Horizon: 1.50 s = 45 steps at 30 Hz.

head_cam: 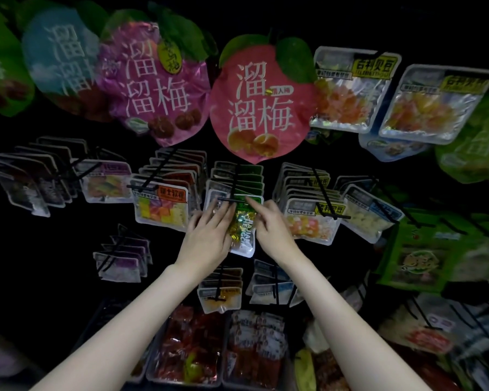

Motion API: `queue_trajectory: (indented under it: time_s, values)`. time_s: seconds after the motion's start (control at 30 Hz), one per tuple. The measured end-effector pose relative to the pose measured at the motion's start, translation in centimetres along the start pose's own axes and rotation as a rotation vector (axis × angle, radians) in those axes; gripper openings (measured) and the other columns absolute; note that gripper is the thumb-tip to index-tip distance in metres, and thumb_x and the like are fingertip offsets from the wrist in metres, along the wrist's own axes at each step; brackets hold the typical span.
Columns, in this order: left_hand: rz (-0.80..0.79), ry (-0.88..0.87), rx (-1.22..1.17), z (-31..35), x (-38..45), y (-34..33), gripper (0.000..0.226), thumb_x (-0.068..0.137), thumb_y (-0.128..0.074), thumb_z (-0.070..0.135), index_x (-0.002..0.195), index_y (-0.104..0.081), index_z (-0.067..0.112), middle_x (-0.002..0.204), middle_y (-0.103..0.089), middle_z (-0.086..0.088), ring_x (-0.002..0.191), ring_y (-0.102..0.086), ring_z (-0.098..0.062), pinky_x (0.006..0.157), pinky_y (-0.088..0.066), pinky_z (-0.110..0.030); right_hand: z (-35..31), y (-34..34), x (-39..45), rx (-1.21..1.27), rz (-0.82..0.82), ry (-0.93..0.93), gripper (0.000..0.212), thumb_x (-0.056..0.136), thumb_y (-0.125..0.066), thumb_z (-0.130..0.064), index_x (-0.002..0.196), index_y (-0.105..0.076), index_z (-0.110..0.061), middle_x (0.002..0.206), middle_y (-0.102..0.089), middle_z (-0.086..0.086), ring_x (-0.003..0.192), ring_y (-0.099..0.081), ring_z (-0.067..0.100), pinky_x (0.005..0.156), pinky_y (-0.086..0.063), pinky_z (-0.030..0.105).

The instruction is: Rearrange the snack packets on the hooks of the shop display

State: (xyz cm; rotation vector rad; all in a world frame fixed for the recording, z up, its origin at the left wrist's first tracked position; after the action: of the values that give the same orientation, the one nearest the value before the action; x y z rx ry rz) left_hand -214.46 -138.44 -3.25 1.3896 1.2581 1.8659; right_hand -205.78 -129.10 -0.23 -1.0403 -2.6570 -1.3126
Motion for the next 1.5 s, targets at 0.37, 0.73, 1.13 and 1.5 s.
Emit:
queue_trajectory:
  time_s: [0.37, 0.73, 1.13, 1.5]
  values:
    - [0.555, -0.218, -0.254, 2.6, -2.1, 6.5, 0.026, 0.083, -0.044, 0.006, 0.103, -0.061, 0.01, 0.105, -0.049, -0.003, 0.094, -0.047, -0.023, 0.08, -0.028, -0.027, -1.1, 6.8, -3.6, -0.013, 0.087, -0.034, 0.042, 0.096, -0.043, -0.007, 0.136, -0.041, -0.019, 0.119, -0.032, -0.001, 0.099, -0.046, 0.009, 0.09, -0.038, 0.019]
    - [0.431, -0.213, -0.394, 13.7, 8.0, 11.4, 0.038, 0.085, -0.043, 0.015, 0.121, -0.055, 0.008, 0.127, -0.049, -0.014, 0.119, -0.036, -0.026, 0.094, -0.034, -0.041, 1.6, 25.1, -4.3, -0.007, 0.597, -0.036, 0.055, 0.093, -0.055, -0.02, 0.141, -0.03, -0.014, 0.144, -0.028, 0.011, 0.13, -0.035, 0.021, 0.097, -0.033, 0.02]
    - [0.494, 0.049, -0.52, 17.0, 14.4, 13.3, 0.057, 0.09, -0.051, 0.011, 0.143, -0.029, 0.012, 0.153, -0.015, -0.013, 0.142, -0.013, -0.028, 0.114, -0.016, -0.037, 7.3, 33.5, 1.7, 0.404, 0.717, -0.146, 0.053, 0.09, -0.062, -0.022, 0.136, -0.04, -0.009, 0.127, -0.053, 0.007, 0.122, -0.049, 0.024, 0.093, -0.043, 0.032]
    - [0.425, 0.339, -0.57, 15.3, 19.2, 14.4, 0.072, 0.093, -0.049, 0.02, 0.149, -0.004, 0.013, 0.154, -0.007, -0.019, 0.138, -0.011, -0.041, 0.111, -0.02, -0.048, 1.1, 33.9, -5.6, 0.438, 0.796, 0.278, 0.022, 0.088, -0.056, -0.008, 0.068, -0.047, -0.012, 0.066, -0.047, 0.003, 0.063, -0.044, 0.011, 0.06, -0.036, 0.027]
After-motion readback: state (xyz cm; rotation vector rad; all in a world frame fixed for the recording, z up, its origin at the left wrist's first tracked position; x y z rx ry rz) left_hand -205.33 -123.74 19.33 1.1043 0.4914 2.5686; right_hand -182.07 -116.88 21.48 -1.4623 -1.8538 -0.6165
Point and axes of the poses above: each hand's wrist, its own x-axis towards the middle knuckle, its own y-axis out of the back of the hand, z = x × y, the point moved 5 cm from there along x, towards the middle knuckle
